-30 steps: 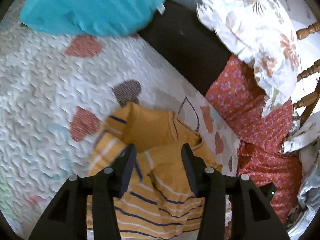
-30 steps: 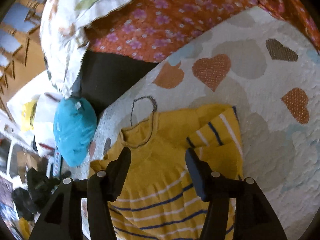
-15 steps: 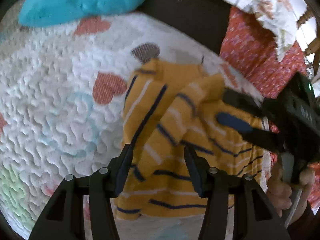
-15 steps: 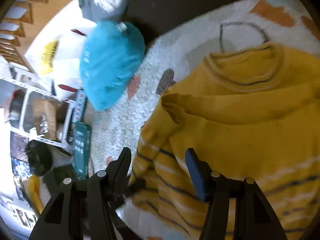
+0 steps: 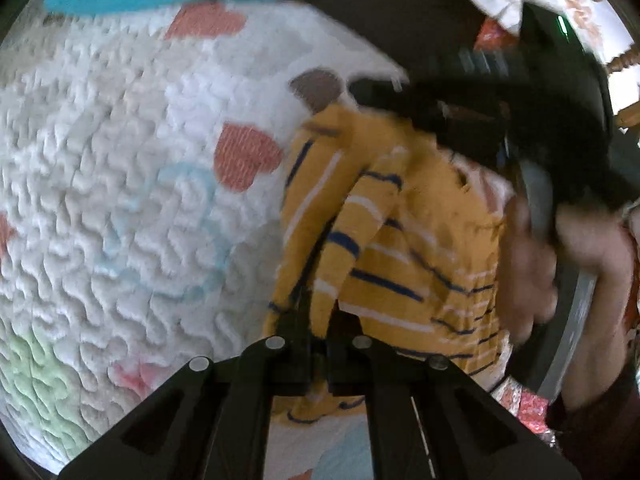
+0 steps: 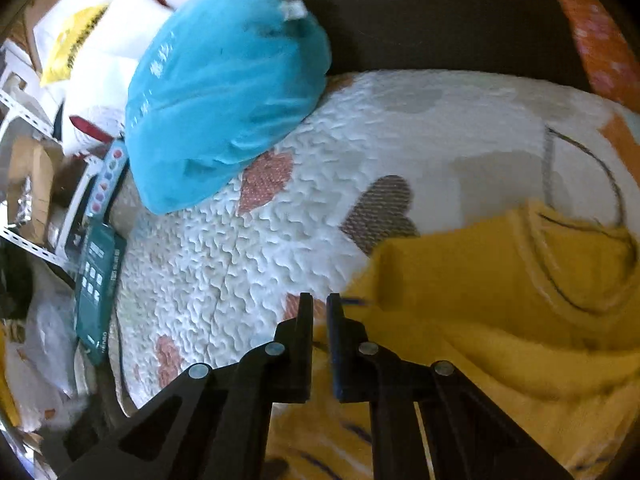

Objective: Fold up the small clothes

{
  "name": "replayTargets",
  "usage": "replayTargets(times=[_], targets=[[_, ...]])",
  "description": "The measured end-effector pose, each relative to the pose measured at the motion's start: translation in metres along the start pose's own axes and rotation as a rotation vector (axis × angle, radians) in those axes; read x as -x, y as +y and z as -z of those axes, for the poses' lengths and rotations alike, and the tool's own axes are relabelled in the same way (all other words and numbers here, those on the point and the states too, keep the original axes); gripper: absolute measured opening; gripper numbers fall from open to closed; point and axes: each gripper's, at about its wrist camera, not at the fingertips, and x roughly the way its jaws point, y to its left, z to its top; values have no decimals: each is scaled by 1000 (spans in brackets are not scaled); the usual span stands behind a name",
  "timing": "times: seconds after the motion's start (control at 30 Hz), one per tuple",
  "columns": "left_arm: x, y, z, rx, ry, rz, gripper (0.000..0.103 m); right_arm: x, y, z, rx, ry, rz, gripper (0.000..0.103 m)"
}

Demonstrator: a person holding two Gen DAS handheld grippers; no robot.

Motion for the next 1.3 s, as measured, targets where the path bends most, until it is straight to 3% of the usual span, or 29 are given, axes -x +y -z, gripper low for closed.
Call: replayTargets(times=[0.1,0.17,0.23,0.3,0.33,0.37,0.47,0.57,0.63,0.7,0.73,0.77,0.8,0.83,0.9,1.0,1.1,1.3], targets=[[-11,11,2,31,50,-20,4,-31,9,-12,-5,31,77,8],[-10,16,1,54,48,9,5,-43,14,-14,14,52,153,9],[-3,20,1,65,28,37,5,-32,20,-12,20,15,127,10],[3,25,3,79,12,38,8,-13,26,-6,41,-9,92,25],[6,28,5,93,5,41,12,-1,28,-1,57,-17,86,40],[8,32,8,112,5,56,19,8,29,3,69,-19,89,48],[15,41,17,145,-1,101,36,30,23,21,47,11,101,50],[20,40,29,126,-19,92,55,31,8,36,-34,62,85,50],[23,37,39,90,-16,69,57,24,3,41,-75,65,93,50],[12,30,47,43,20,34,57,13,5,40,-93,60,110,51],[5,25,52,7,60,8,40,4,7,39,-88,62,134,51],[0,22,56,-26,96,1,7,-3,9,38,-70,67,166,46],[-4,19,60,-50,126,3,9,-11,12,38,-37,82,201,32],[-1,16,63,-70,114,-3,9,-18,18,37,16,107,248,5],[13,9,64,-122,75,11,8,-16,27,35,93,103,291,5],[35,6,57,-146,26,53,8,3,46,29,169,44,283,5],[42,10,53,-141,13,38,8,4,56,20,187,36,276,5],[35,32,55,-100,52,-102,8,-53,55,18,179,101,267,8]])
